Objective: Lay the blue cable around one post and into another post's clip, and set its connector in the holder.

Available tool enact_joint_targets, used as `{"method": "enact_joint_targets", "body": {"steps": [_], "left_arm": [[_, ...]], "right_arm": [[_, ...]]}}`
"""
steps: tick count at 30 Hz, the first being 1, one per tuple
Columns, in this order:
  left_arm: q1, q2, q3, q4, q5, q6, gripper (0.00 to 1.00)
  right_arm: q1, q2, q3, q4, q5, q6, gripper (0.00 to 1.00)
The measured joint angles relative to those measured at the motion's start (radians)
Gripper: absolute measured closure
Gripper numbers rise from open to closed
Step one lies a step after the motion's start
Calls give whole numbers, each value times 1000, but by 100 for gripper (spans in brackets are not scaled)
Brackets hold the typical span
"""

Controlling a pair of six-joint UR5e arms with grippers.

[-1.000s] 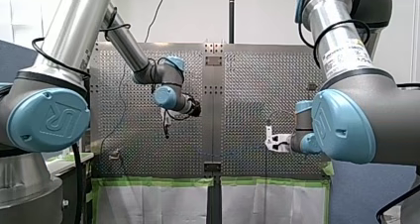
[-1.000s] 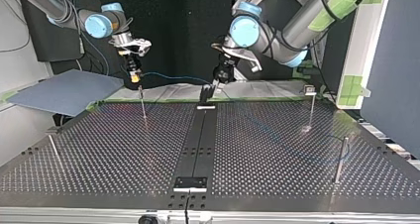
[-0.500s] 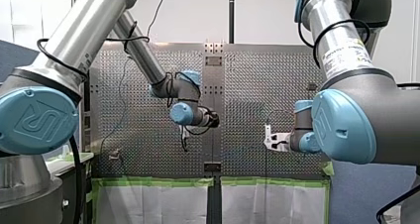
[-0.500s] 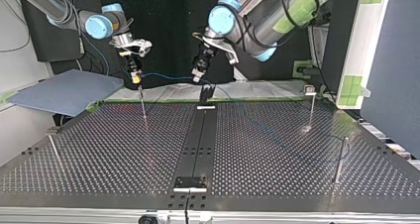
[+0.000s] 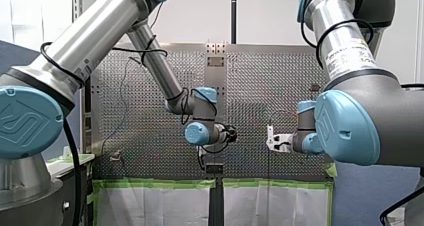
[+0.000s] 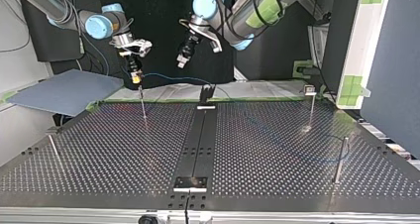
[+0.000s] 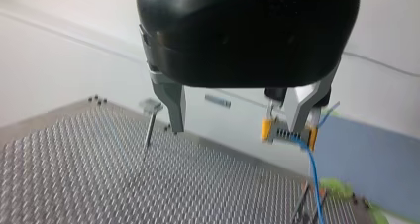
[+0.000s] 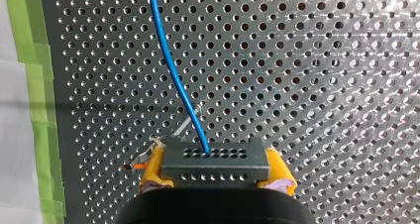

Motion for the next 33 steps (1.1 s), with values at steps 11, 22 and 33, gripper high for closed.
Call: {"method": "enact_joint_targets", "body": {"steps": [11,22,33], "left_arm": [[-112,-112,103,112,-16,-38,0],[-116,-211,110,211,-73,-56,0],[-50,-305,145,257,-53,-65,0]], "right_arm": [[-1,-1,0,1,0,1,100],[-7,-3,0,2,6,1,100],[-4,-4,0,2,9,0,100]]}}
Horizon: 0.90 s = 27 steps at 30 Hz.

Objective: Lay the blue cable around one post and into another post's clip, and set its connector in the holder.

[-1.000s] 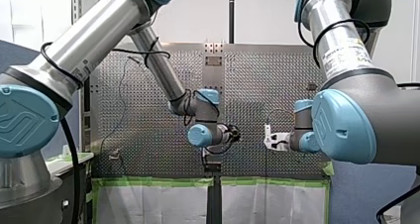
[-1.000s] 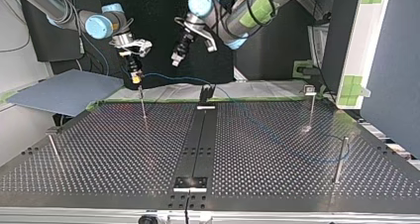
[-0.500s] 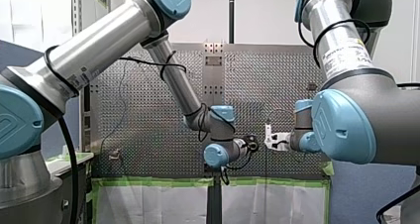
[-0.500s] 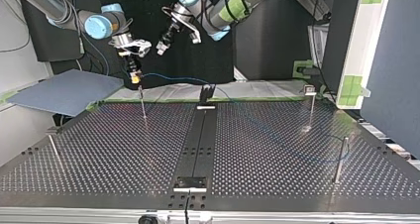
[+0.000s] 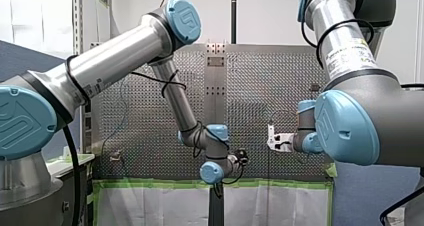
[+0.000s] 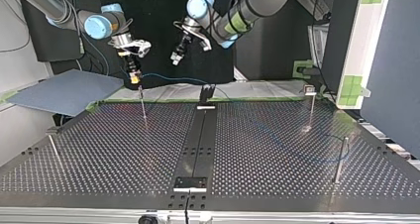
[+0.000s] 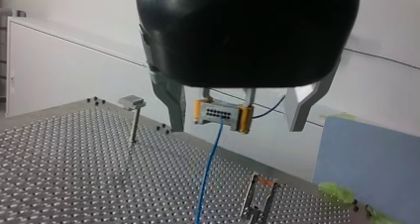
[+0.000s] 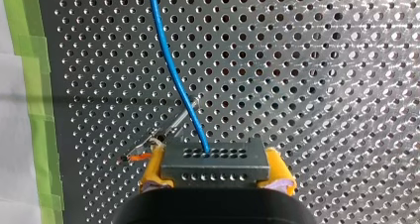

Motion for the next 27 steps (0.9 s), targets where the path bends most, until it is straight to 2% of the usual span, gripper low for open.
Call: {"method": "enact_joint_targets", "body": {"steps": [10,20,27], "left_arm": [[3,-7,61,-62,-14,2,0],[22,-8,102,-138,-80,26,0],[21,-8,159,-191,-84,33,0]], "right_arm": [[3,0,0,1,-1,0,100],[3,0,0,1,-2,0,100],[3,-1,0,2,-3,0,100]]}}
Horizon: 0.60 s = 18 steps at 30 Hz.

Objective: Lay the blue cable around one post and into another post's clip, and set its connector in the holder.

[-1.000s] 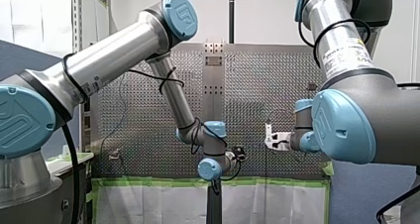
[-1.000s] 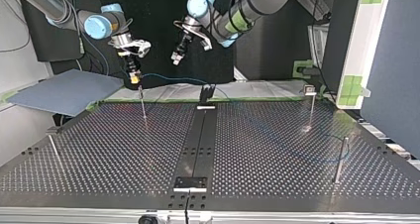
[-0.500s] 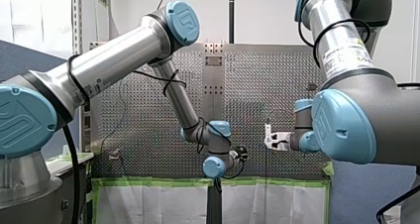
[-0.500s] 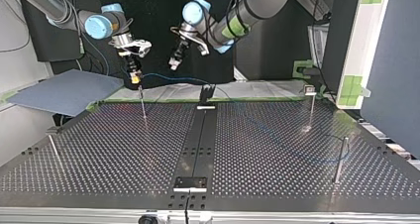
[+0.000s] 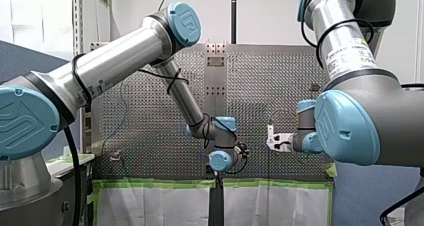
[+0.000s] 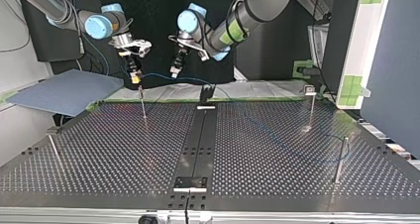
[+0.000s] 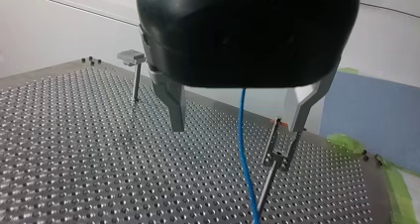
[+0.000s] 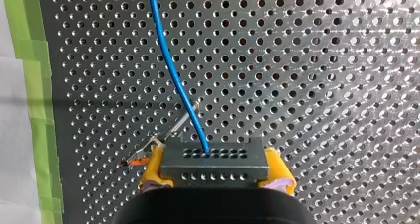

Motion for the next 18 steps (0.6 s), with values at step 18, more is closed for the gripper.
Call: {"method": "enact_joint_targets", "body": {"steps": [18], "left_arm": [[9,-41,91,-150,-14,11,0]], "right_arm": [[5,-4,0,3,-2,0,100]]}}
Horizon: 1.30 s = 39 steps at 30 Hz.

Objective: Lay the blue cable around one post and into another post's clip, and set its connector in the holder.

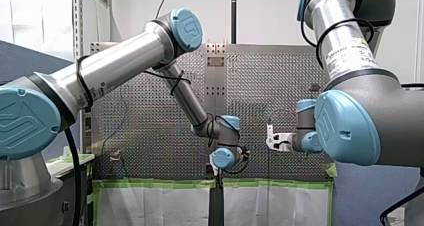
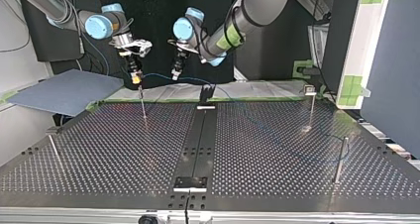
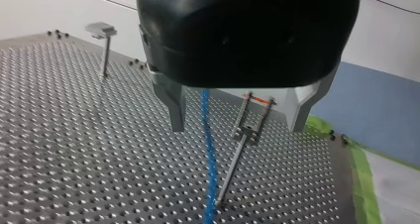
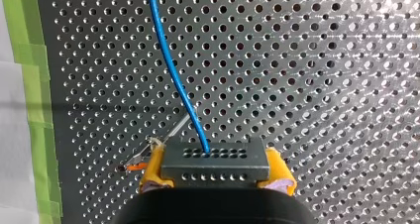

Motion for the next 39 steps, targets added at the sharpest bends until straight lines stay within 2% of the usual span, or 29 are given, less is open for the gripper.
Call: {"method": "enact_joint_targets", "body": {"steps": [9,17,18,19,20,21,22,23,24,25,27,28,30,35,39], "left_arm": [[6,-26,55,-10,-1,-12,0],[8,-26,65,-23,-2,-13,0],[7,-26,65,-24,-4,-12,8],[7,-26,65,-25,-7,-12,8],[7,-26,65,-26,-14,-11,18],[7,-26,65,-27,-19,-10,35],[6,-26,65,-27,-24,-9,35],[6,-26,65,-26,-30,-8,46],[6,-26,65,-26,-34,-8,65],[6,-26,65,-26,-37,-8,65],[6,-26,65,-24,-40,-8,87],[7,-26,65,-23,-39,-8,87],[8,-26,65,-19,-35,-8,99],[10,-26,65,-8,0,-15,99],[10,-26,65,-9,12,-16,99]], "right_arm": [[1,-2,0,5,0,0,100],[1,-2,0,6,0,-1,100],[1,-2,0,6,0,-1,100],[1,-2,0,6,0,-1,100],[1,-2,0,7,0,-1,100],[1,-2,0,7,0,-1,100],[1,-2,0,8,0,-1,100],[1,-2,0,8,0,-1,100],[1,-2,0,8,0,-1,100],[1,-2,0,9,0,-1,100],[1,-2,0,9,0,-2,100],[1,-2,0,9,0,-2,100],[1,-2,0,9,0,-2,100],[1,-2,0,10,0,-2,100],[1,-2,0,11,0,-2,100]]}}
